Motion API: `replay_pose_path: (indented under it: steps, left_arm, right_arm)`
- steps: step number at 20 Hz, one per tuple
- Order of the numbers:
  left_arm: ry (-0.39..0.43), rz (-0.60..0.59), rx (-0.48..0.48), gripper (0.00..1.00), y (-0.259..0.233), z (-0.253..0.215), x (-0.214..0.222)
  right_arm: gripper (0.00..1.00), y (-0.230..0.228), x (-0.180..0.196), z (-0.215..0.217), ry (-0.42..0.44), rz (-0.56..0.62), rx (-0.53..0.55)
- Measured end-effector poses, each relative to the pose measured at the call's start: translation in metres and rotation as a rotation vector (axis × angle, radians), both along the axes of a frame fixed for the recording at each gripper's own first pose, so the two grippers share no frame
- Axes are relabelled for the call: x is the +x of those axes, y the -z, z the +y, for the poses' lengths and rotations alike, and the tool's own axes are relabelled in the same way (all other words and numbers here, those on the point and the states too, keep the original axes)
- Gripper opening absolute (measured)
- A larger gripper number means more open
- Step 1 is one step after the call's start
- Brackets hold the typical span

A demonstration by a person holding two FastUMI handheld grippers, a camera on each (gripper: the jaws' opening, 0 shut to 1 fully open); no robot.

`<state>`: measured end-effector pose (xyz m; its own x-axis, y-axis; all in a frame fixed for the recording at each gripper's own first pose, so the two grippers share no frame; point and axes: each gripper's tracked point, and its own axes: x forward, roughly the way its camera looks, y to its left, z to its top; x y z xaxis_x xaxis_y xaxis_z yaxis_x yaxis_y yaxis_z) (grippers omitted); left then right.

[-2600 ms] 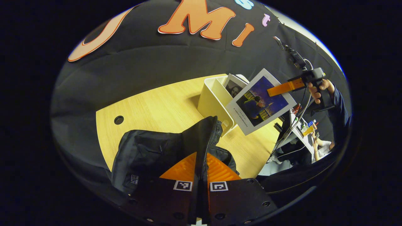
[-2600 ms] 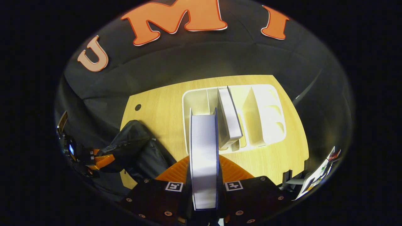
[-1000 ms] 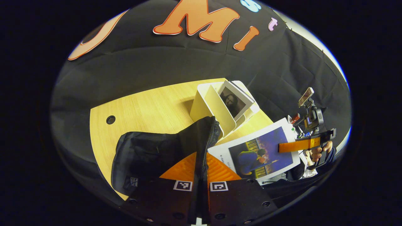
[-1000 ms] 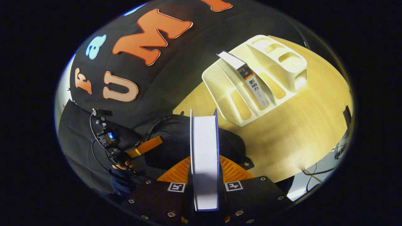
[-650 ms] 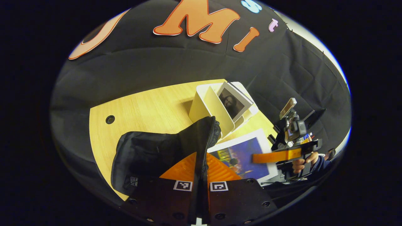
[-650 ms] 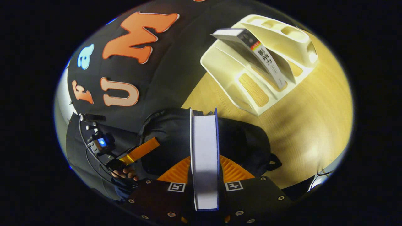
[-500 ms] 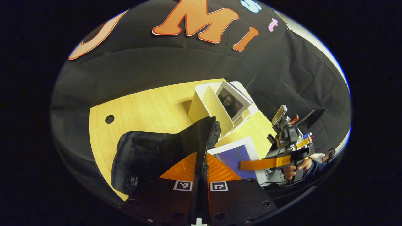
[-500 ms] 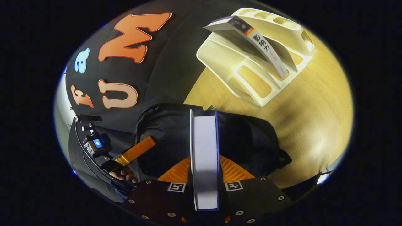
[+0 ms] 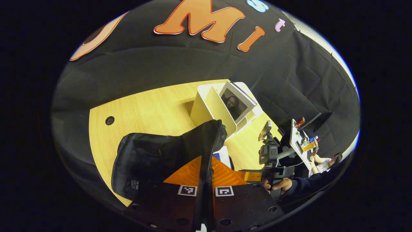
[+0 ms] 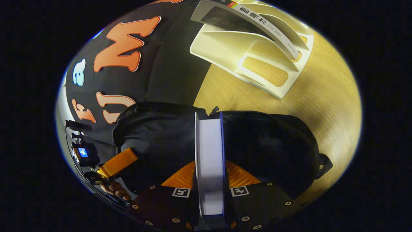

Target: Open the schoolbag, grab two books from the bookshelf and put them into the schoolbag.

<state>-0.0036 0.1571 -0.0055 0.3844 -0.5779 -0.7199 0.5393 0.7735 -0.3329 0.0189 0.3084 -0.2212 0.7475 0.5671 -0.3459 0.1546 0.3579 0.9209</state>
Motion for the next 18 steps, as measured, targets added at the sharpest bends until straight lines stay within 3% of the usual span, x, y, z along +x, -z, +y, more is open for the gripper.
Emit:
replay_pose_path:
  steps: [5, 6, 7, 8, 11, 12, 13, 14, 15, 18]
  left_arm:
    - [0.003, 0.006, -0.012, 0.07, -0.001, -0.009, -0.003]
    - [-0.003, 0.001, -0.008, 0.07, -0.001, -0.007, -0.003]
    - [-0.004, 0.0, -0.002, 0.07, 0.0, -0.007, -0.002]
    - [-0.011, -0.001, 0.0, 0.07, 0.001, -0.006, -0.002]
    - [-0.029, 0.004, 0.007, 0.07, 0.003, -0.004, 0.002]
    - [-0.036, -0.004, 0.01, 0.07, 0.002, -0.003, 0.002]
    - [-0.04, -0.007, 0.013, 0.07, 0.003, -0.003, 0.003]
    - [-0.048, -0.011, 0.011, 0.07, 0.005, -0.004, 0.003]
    - [-0.061, -0.012, 0.014, 0.07, 0.006, -0.003, 0.003]
    - [-0.099, -0.006, 0.006, 0.07, 0.011, -0.003, 0.004]
  right_arm:
    - [0.31, 0.015, 0.012, 0.02, -0.012, -0.005, -0.038]
    - [0.41, 0.016, 0.014, 0.023, -0.011, 0.001, -0.032]
    - [0.32, 0.017, 0.014, 0.026, -0.022, 0.018, -0.021]
    - [0.33, 0.02, 0.011, 0.027, -0.041, 0.04, -0.027]
    - [0.46, 0.03, -0.002, 0.019, -0.095, 0.089, -0.136]
    - [0.7, 0.034, -0.006, 0.015, -0.119, 0.106, -0.17]
    - [0.51, 0.037, -0.014, 0.008, -0.141, 0.124, -0.205]
    - [0.57, 0.04, -0.018, -0.001, -0.155, 0.134, -0.242]
    - [0.8, 0.044, -0.024, -0.008, -0.171, 0.146, -0.273]
    - [0.87, 0.043, -0.035, -0.029, -0.219, 0.16, -0.319]
